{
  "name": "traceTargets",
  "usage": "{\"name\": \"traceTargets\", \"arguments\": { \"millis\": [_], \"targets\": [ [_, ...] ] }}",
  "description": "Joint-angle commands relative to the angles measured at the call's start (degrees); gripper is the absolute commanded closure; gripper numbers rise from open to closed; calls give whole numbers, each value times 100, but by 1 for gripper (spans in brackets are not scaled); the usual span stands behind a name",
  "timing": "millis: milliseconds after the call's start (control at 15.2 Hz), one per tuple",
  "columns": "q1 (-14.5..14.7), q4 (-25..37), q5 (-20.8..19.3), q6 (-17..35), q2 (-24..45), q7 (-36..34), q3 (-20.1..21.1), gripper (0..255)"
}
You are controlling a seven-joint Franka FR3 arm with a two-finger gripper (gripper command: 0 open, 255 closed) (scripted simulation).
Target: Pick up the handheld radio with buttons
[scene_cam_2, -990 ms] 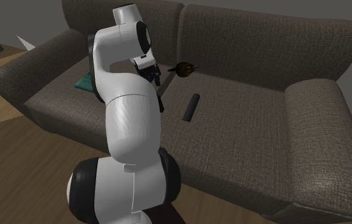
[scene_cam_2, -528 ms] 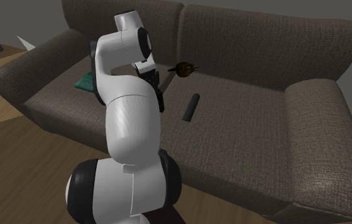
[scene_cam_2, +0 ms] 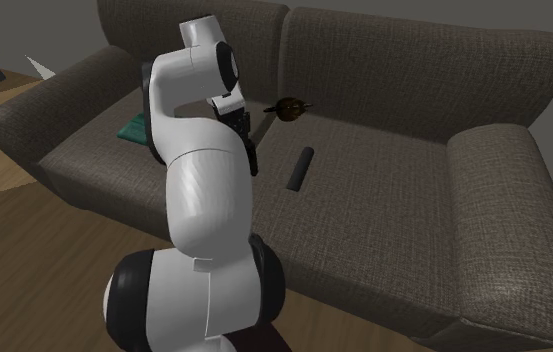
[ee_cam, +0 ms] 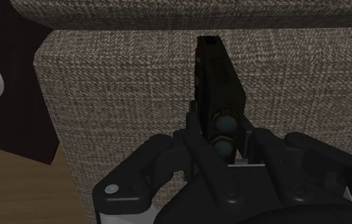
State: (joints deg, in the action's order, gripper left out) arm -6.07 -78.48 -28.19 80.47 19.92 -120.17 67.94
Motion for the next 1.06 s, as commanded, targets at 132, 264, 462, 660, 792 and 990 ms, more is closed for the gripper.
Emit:
{"name": "traceTargets", "arguments": {
  "millis": [132, 264, 462, 660, 792, 990],
  "targets": [
    [249, 429, -110, -339, 112, 24, -70, 255],
    [413, 696, -188, -541, 187, 39, -119, 255],
    [699, 1136, -329, -860, 316, 68, -205, 255],
    [1041, 1637, -505, -1205, 469, 108, -310, 255],
    [1310, 2017, -648, -1452, 587, 147, -397, 255],
    [1487, 2259, -742, -1603, 663, 177, -456, 255]
  ]
}}
